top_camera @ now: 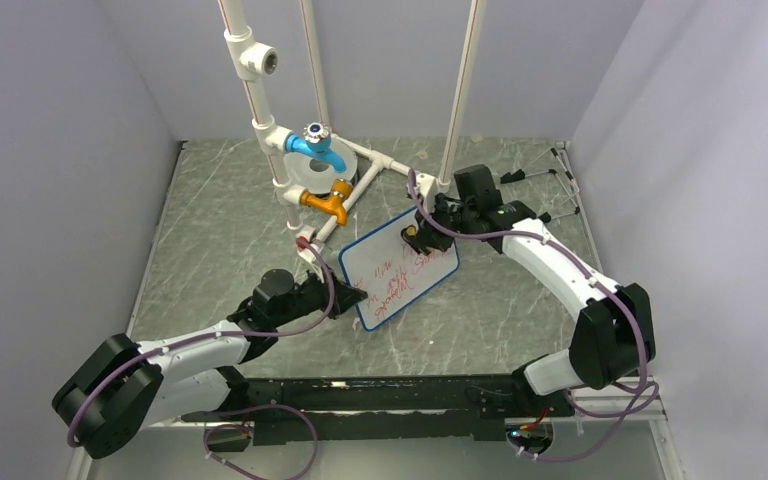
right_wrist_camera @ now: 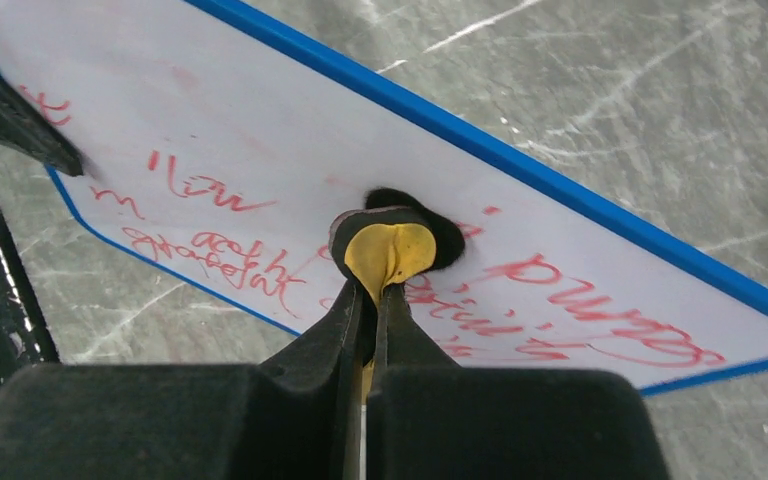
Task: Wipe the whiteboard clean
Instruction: Erase the whiteboard at the center of the board.
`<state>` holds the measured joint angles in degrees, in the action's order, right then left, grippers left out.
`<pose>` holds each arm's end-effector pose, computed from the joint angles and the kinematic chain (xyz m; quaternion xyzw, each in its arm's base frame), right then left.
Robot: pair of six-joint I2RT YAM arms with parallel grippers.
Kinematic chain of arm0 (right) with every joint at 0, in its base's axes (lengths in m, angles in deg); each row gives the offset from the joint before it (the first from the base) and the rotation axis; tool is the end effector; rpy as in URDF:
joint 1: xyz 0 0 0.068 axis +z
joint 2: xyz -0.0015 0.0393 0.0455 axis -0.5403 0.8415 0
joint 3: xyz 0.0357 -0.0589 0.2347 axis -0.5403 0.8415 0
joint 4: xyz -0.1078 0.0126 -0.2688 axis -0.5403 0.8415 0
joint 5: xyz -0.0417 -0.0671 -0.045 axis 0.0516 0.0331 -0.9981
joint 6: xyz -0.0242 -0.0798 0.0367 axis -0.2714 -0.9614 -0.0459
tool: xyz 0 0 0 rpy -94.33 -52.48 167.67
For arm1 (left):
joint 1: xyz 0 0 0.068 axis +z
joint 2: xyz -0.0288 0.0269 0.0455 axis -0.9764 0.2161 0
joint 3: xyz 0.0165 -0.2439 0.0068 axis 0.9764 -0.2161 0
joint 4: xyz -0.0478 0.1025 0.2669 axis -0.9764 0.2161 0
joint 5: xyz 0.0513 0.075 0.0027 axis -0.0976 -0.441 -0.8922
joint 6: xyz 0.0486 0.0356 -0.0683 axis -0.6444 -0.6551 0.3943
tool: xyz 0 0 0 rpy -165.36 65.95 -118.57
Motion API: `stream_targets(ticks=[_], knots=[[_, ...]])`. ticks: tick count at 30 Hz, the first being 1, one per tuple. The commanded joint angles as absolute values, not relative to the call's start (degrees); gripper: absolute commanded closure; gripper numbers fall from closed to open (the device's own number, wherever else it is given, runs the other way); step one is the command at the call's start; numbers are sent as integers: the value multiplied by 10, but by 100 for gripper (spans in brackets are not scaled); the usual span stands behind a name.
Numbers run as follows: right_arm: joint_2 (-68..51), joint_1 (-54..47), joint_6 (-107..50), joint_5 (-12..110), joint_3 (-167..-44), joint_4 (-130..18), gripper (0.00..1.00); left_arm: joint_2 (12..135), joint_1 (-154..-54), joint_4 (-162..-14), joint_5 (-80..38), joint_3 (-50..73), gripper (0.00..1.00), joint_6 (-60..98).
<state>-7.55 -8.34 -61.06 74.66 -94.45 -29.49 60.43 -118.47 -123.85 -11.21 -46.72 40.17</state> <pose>0.3172 0.1926 0.2192 -0.4753 0.7550 0.2587 0.3704 0.2011 -0.2077 0.1297 0.1543 0.7483 -0.4760 0.4355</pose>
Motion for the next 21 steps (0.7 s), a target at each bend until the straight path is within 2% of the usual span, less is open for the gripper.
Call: stream_targets(ticks=[1, 5, 14, 21], knots=[[-83, -33, -657, 778, -948, -295, 100, 596, -1193, -1261, -74, -452, 100, 362], [-77, -3, -681, 798, -963, -267, 100, 580, -1193, -1246, -86, -454, 100, 348], [-110, -83, -654, 748, -949, -301, 100, 579, -1193, -1244, -86, -451, 100, 324], [-84, -4, -666, 787, -951, -287, 100, 592, -1193, -1269, -83, -449, 100, 344]])
